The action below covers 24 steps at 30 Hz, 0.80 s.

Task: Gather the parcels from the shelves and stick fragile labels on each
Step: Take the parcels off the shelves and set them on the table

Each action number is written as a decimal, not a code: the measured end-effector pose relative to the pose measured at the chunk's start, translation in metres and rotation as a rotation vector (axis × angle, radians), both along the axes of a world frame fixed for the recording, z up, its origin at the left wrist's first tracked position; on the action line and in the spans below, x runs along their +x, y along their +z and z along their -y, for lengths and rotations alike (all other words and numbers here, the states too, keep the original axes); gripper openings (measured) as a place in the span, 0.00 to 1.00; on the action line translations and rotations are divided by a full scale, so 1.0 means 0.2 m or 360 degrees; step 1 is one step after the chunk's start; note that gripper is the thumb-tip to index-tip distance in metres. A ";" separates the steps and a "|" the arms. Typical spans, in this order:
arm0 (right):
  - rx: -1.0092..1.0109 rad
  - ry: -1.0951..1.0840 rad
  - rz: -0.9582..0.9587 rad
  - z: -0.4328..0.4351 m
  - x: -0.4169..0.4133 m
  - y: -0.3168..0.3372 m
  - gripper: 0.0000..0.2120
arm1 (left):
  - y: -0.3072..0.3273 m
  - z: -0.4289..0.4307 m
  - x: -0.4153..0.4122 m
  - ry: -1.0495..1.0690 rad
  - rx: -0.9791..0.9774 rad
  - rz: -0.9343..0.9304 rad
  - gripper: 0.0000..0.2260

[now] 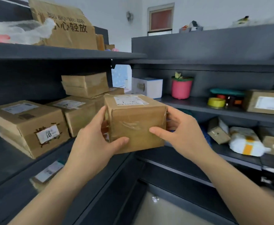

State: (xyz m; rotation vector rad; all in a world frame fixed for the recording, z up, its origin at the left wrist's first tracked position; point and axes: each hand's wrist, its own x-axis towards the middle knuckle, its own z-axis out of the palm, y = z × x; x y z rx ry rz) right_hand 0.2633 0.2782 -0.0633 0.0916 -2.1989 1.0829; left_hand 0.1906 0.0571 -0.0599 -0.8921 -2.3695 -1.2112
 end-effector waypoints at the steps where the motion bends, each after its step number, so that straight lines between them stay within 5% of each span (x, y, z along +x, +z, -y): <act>1: -0.0006 -0.0081 0.0021 -0.03 0.08 -0.02 0.24 | -0.01 -0.04 0.03 -0.0082 -0.0008 0.0032 0.43; 11: -0.0026 -0.0902 0.0191 -0.37 0.96 -0.12 0.26 | -0.15 -0.71 0.44 -0.0932 -0.0069 0.0301 0.37; 15: -0.0003 -0.1267 0.0296 -0.55 1.33 -0.17 0.41 | -0.21 -1.07 0.67 -0.1192 -0.0083 0.0370 0.40; 24: -0.0089 -0.1821 0.0477 -1.01 2.16 -0.32 0.40 | -0.35 -1.86 1.38 -0.1645 -0.0186 0.0498 0.48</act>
